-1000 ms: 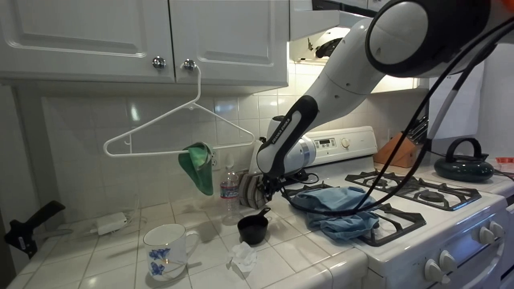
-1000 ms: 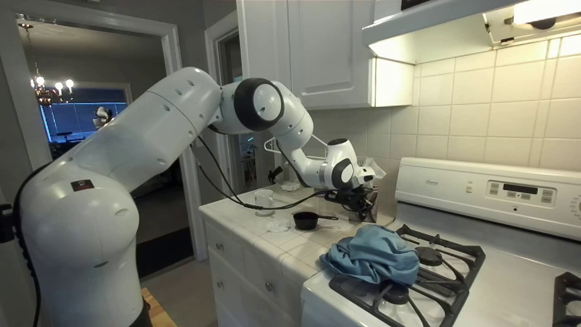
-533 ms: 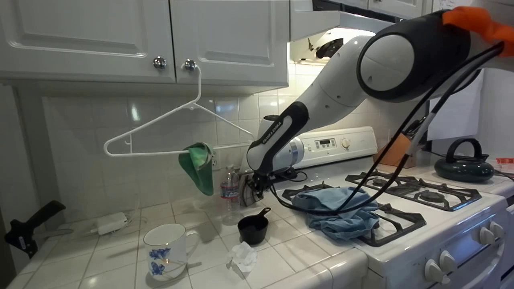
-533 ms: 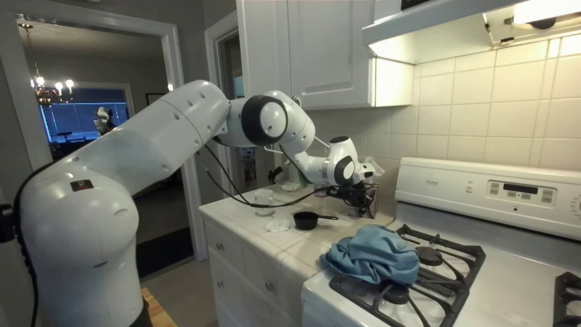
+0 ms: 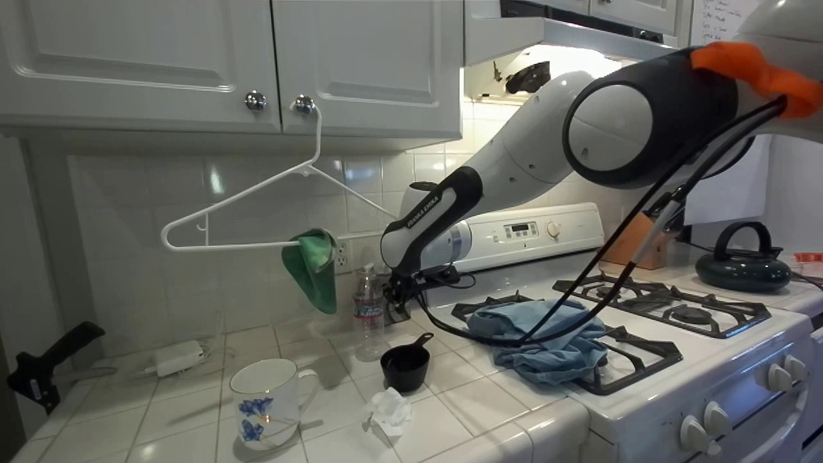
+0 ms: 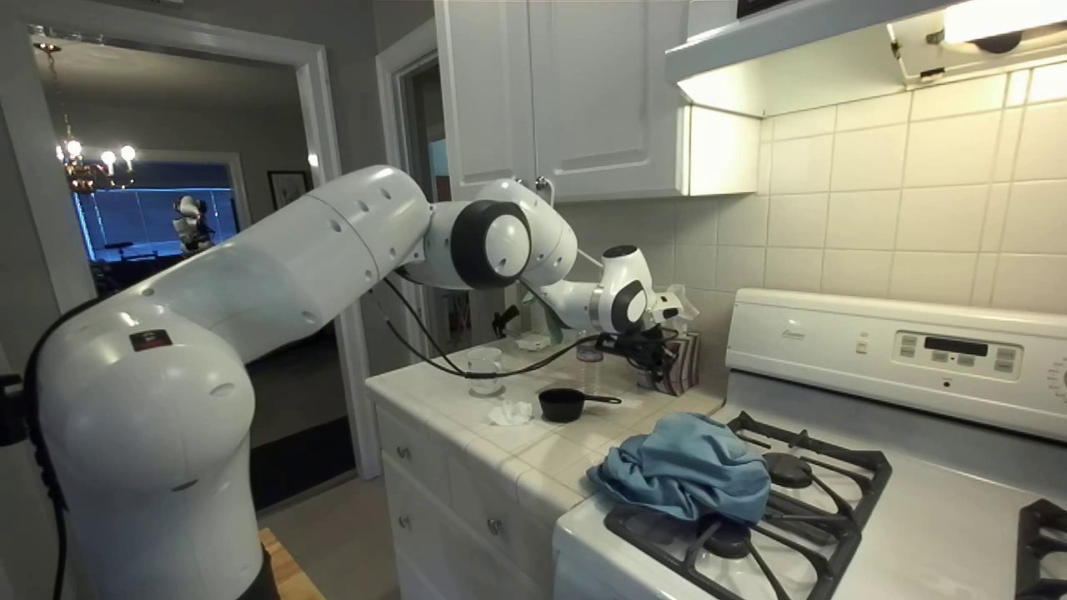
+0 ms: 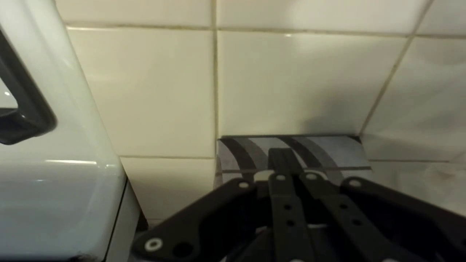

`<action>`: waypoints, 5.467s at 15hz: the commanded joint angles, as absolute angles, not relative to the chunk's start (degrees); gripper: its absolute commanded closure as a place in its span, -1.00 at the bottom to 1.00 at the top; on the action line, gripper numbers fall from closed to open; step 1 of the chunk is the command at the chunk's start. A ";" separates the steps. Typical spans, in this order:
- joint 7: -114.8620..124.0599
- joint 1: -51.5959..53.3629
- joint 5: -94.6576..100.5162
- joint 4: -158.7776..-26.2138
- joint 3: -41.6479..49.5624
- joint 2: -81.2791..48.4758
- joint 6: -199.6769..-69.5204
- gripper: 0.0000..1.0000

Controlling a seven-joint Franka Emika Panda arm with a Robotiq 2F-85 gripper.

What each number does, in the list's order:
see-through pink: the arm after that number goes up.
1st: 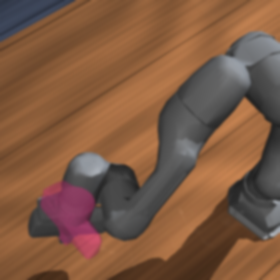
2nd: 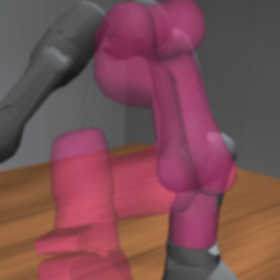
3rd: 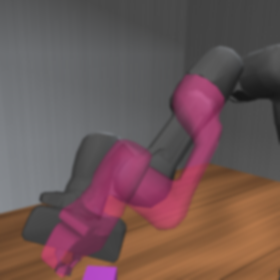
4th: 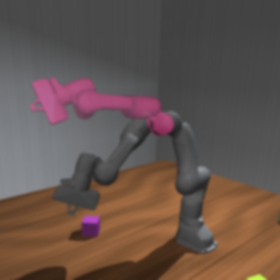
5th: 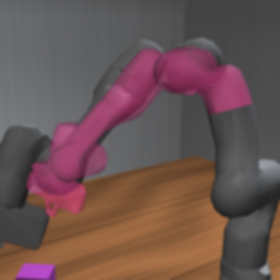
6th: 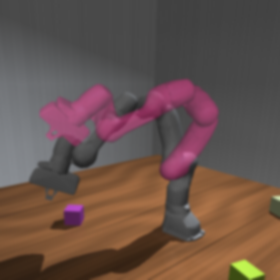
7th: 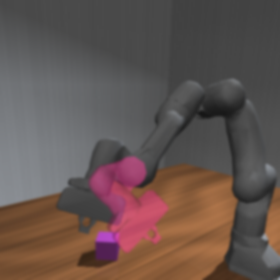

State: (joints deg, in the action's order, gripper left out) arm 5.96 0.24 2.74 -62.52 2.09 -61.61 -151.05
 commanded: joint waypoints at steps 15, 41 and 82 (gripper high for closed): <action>17.54 -1.97 1.33 -73.15 7.77 -48.39 -129.82 1.00; 34.98 -4.93 -31.12 -138.40 5.37 -6.81 -161.51 1.00; -46.47 -3.28 -105.66 -125.82 6.07 -23.90 -142.62 -1.00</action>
